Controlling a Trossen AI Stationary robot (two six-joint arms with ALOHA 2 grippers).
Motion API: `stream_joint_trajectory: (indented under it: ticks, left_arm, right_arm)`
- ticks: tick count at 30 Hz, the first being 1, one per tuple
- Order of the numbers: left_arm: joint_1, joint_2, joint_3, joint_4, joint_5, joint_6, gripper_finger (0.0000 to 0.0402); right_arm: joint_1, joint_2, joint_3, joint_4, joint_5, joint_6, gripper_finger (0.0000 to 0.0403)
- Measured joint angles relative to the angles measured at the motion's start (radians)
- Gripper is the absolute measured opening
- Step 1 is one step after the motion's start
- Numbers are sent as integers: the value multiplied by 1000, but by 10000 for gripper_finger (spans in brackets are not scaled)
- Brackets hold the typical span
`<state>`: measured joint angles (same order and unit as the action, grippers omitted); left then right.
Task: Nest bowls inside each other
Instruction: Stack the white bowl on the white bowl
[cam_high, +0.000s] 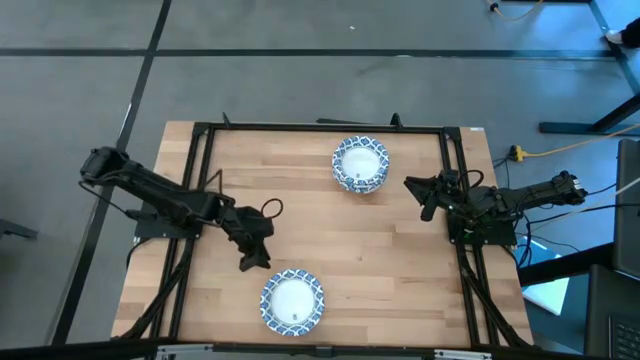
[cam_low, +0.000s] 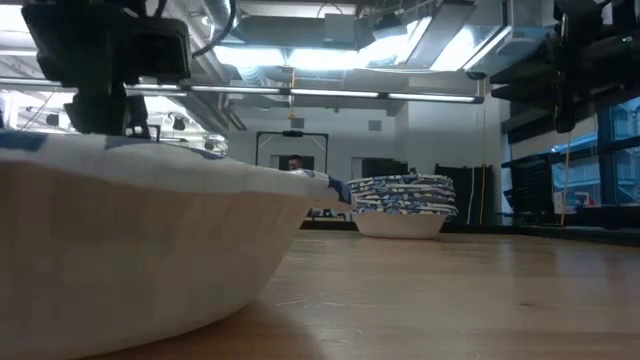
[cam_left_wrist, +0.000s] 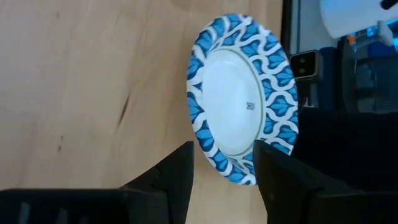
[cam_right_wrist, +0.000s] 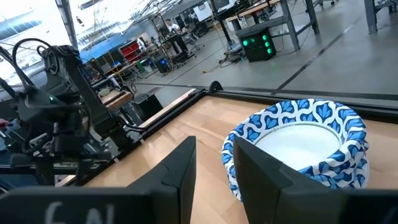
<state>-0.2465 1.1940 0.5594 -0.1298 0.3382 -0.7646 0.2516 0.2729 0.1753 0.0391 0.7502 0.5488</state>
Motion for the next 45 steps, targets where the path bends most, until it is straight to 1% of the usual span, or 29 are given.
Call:
stream_joint_trajectory:
  ticks: [5, 8, 11, 21, 27, 33, 35, 38, 41, 45]
  left_arm:
    - [-16, 86, 0, 91, -7, -30, 157]
    - [-17, 135, 0, 172, 21, -36, 157]
    - [-19, 186, 0, 220, 30, -42, 157]
    - [-16, 301, 0, 239, 0, -21, 157]
    - [-16, 351, 0, 362, 70, -30, 157]
    - [-16, 380, 0, 363, 72, -37, 155]
    - [-16, 387, 0, 366, 72, -37, 147]
    - [-16, 389, 0, 366, 72, -37, 124]
    - [-14, 389, 0, 369, 74, -37, 88]
    - [9, 389, 0, 384, 112, -37, 27]
  right_arm:
    - [0, 0, 0, 0, -1, 0, 108]
    - [0, 0, 0, 1, -1, 1, 108]
    - [0, 0, 0, 4, -1, 1, 108]
    - [0, 0, 0, 6, -19, 5, 108]
    - [0, 0, 0, 6, -19, 5, 108]
    - [0, 0, 0, 6, -19, 5, 108]
    - [0, 0, 0, 6, -19, 4, 108]
    - [0, 0, 0, 6, -19, 3, 108]
    - [0, 0, 0, 6, -19, 1, 108]
    - [0, 0, 0, 5, -19, 1, 108]
